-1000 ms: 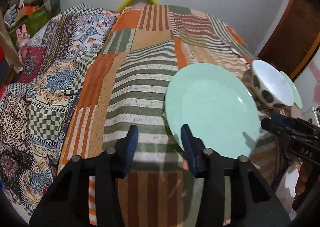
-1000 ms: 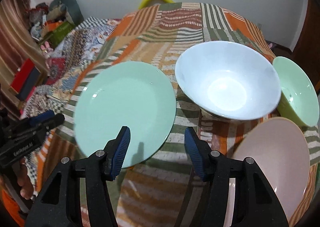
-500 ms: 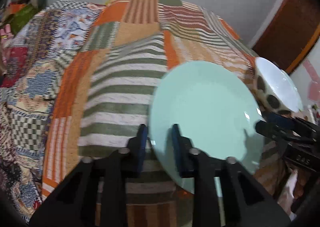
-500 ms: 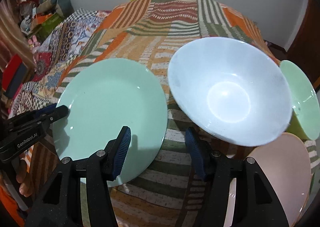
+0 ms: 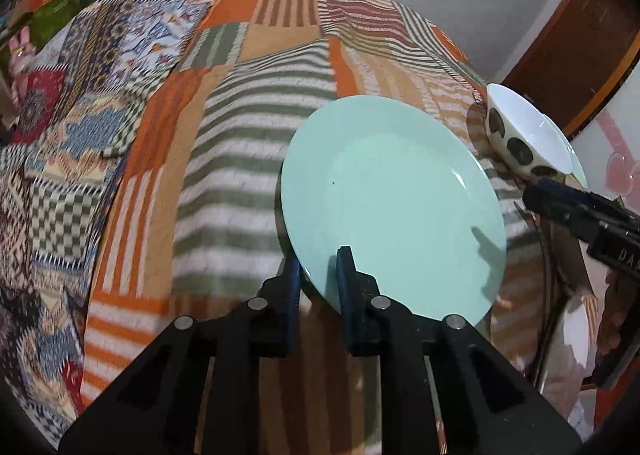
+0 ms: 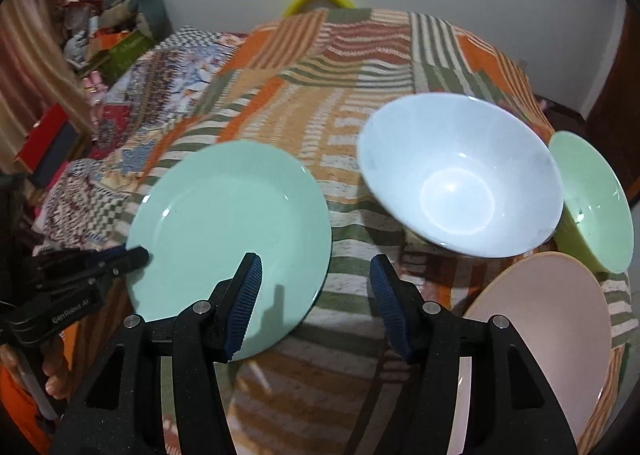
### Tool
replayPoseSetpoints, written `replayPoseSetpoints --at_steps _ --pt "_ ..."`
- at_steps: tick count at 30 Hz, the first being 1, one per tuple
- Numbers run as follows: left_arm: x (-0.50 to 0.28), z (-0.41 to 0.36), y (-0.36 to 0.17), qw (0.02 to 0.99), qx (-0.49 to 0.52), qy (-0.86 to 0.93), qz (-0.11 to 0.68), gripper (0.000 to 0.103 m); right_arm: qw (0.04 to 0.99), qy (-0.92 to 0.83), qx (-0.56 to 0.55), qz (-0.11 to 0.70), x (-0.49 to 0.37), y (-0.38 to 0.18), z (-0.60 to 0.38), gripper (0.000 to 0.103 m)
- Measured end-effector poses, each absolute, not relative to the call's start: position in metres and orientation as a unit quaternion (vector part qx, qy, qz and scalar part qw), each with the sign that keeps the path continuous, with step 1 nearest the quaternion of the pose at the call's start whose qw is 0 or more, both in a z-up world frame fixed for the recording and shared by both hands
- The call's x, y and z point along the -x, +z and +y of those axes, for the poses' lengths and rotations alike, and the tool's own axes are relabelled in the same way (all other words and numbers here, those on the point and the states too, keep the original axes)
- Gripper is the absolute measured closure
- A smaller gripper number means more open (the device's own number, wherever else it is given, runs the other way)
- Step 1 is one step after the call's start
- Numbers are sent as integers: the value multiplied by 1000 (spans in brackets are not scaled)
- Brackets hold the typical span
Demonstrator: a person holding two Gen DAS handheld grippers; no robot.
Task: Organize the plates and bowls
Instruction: 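Lift the mint-green plate off the bedspread with both grippers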
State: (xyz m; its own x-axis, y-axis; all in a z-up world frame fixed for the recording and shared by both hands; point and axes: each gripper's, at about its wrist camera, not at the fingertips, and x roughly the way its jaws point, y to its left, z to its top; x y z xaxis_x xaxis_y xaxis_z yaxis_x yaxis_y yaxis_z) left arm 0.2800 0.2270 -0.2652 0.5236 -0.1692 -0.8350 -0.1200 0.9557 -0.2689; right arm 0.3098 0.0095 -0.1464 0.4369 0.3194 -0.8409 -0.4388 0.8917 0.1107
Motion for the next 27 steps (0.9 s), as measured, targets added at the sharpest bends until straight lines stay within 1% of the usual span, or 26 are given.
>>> replayPoseSetpoints --at_steps 6,12,16,19,21,22,27 --pt "-257 243 -265 856 154 7 493 85 825 259 54 499 -312 -158 27 51" --pt "-253 248 -264 864 108 42 490 85 806 264 72 525 -323 -183 45 55" --pt "-256 249 -265 864 106 41 490 85 788 270 60 550 -329 -196 50 65" --pt "-258 249 -265 865 105 41 489 85 788 273 69 548 -330 -197 56 70" --pt "-260 248 -265 866 100 43 488 85 783 282 72 550 -329 -197 61 76" --pt "-261 245 -264 867 93 46 488 85 779 289 75 551 -328 -197 65 84" --pt "-261 242 -263 864 88 45 494 85 782 284 82 549 -324 -195 64 83"
